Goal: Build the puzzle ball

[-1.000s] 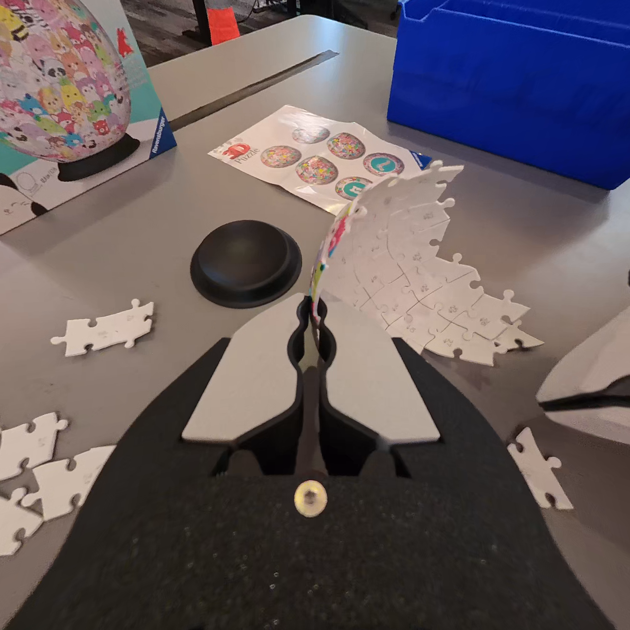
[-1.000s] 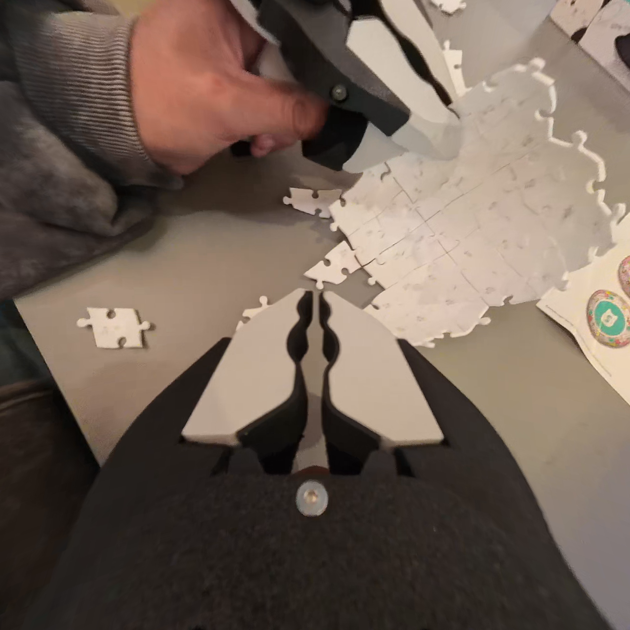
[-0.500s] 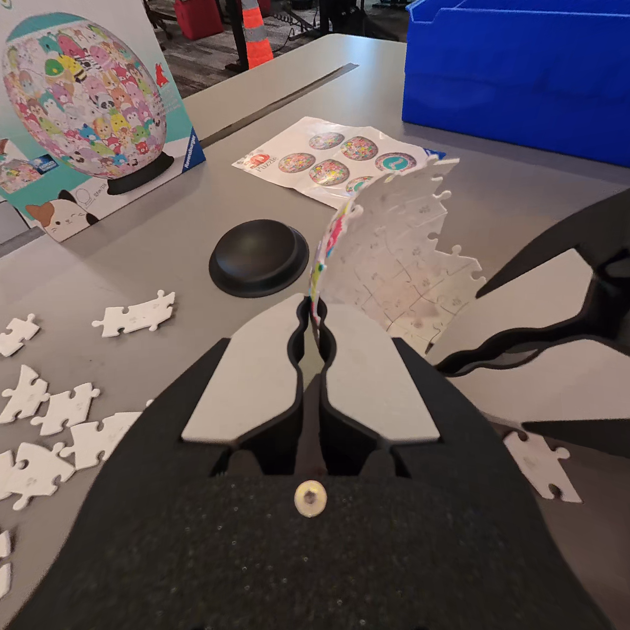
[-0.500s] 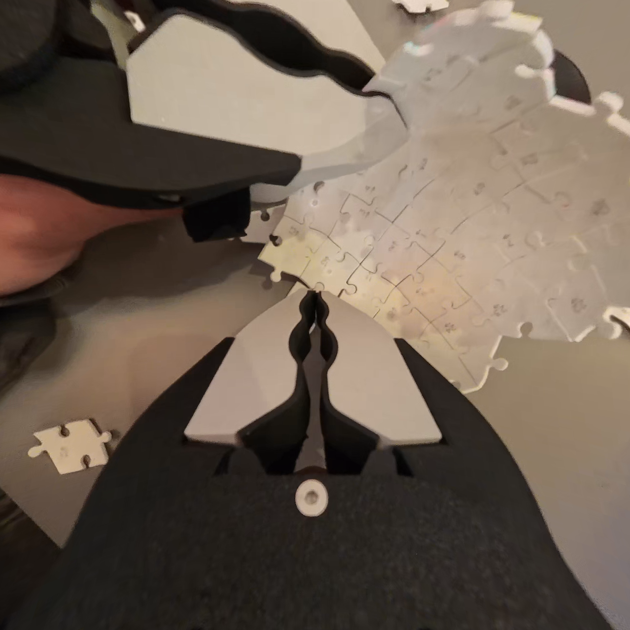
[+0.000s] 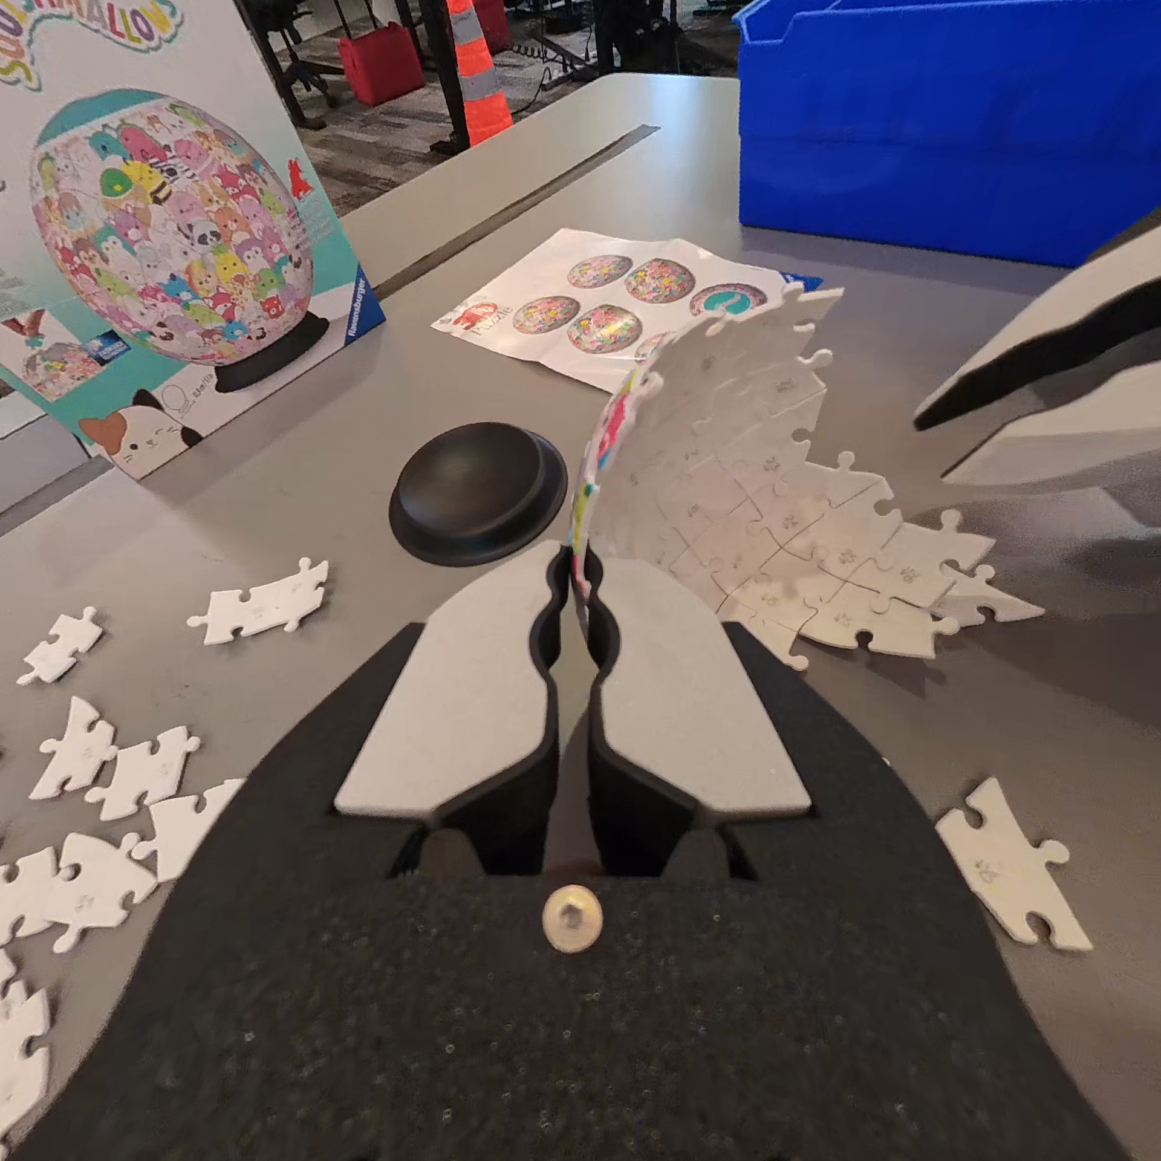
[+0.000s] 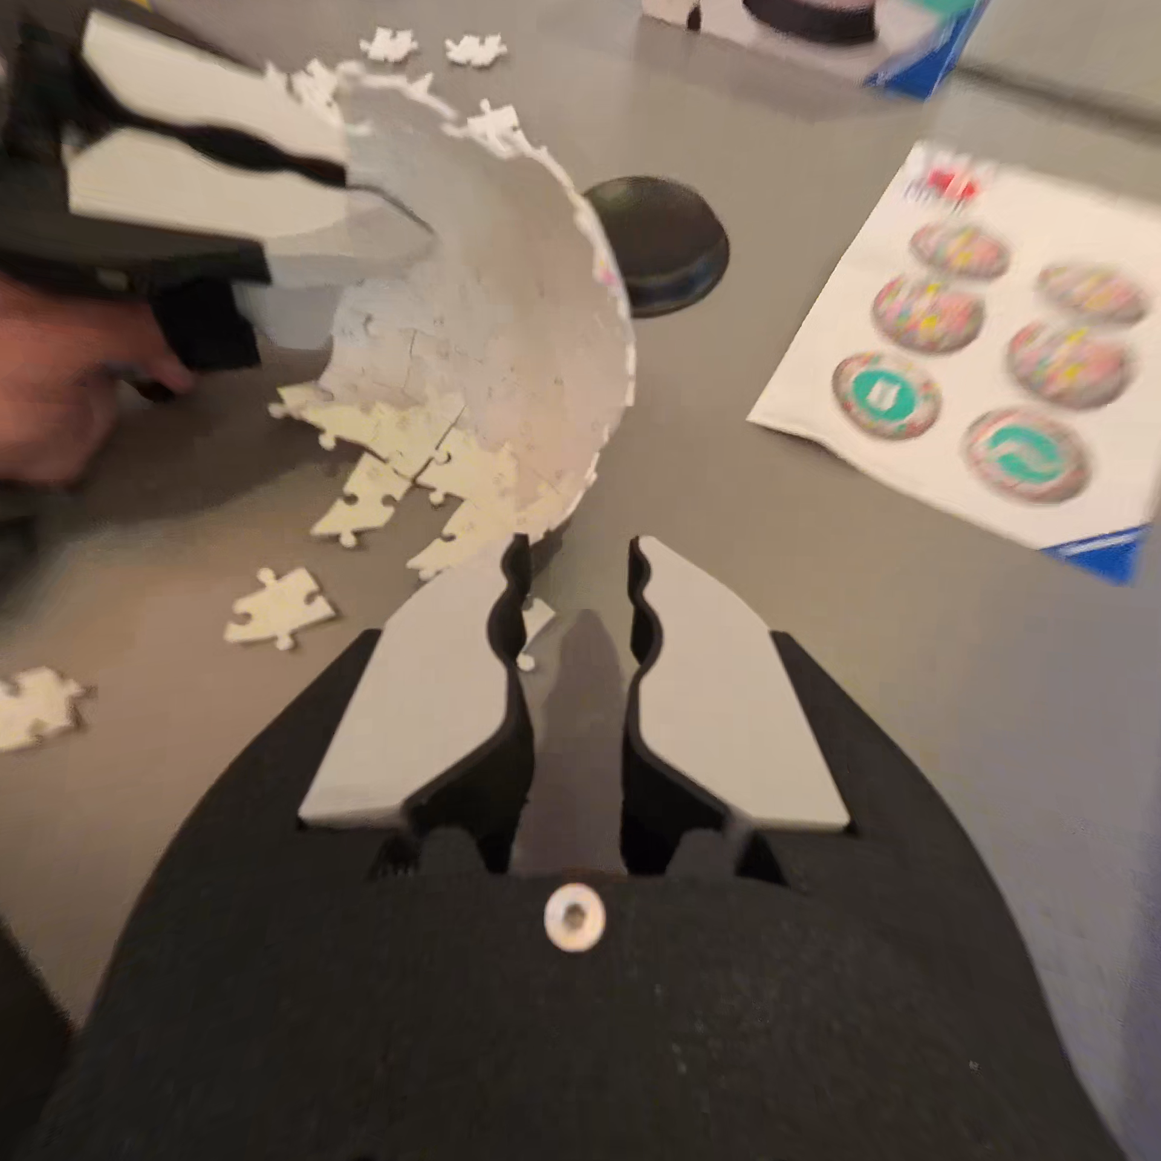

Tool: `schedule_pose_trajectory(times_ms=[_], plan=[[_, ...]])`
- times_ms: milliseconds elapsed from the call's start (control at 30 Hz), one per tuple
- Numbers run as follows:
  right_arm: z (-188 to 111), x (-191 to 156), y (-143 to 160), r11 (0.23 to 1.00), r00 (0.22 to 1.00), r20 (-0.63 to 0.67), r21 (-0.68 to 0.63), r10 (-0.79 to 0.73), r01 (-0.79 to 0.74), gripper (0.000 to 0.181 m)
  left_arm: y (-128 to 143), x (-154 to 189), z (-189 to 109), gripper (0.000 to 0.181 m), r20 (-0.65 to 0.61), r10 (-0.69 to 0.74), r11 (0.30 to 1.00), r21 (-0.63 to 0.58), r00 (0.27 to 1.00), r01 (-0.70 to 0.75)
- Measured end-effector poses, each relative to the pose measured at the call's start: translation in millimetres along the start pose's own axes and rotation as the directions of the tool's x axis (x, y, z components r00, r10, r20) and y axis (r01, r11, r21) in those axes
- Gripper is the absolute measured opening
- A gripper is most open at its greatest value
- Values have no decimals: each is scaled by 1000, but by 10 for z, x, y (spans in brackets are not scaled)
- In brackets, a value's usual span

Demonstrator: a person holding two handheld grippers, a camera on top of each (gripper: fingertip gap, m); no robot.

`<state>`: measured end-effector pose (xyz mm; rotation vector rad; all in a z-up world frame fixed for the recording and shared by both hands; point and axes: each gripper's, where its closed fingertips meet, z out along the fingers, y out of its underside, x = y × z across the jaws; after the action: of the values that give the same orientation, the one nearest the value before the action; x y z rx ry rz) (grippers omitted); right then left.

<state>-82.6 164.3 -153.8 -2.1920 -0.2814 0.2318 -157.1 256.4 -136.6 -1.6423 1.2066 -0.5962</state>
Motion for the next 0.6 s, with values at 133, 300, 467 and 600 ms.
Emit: schedule_pose_trajectory(times_ms=[133, 300, 467, 600], plan=[[177, -111, 24, 957, 937, 192, -70, 291, -283, 35, -2, -7, -14, 2, 25, -13, 1000, -1, 1000, 13], [312, -205, 123, 905, 879, 228, -187, 418, -381, 15, -25, 17, -29, 2, 55, 6, 1000, 8, 998, -6], [317, -208, 113, 893, 867, 223, -185, 445, -411, 7, -17, 5, -31, 2, 63, 10, 1000, 7, 998, -10], [303, -199, 95, 913, 894, 198, -165, 402, -374, 6, 7, -7, -39, 4, 80, 44, 999, -2, 996, -44]])
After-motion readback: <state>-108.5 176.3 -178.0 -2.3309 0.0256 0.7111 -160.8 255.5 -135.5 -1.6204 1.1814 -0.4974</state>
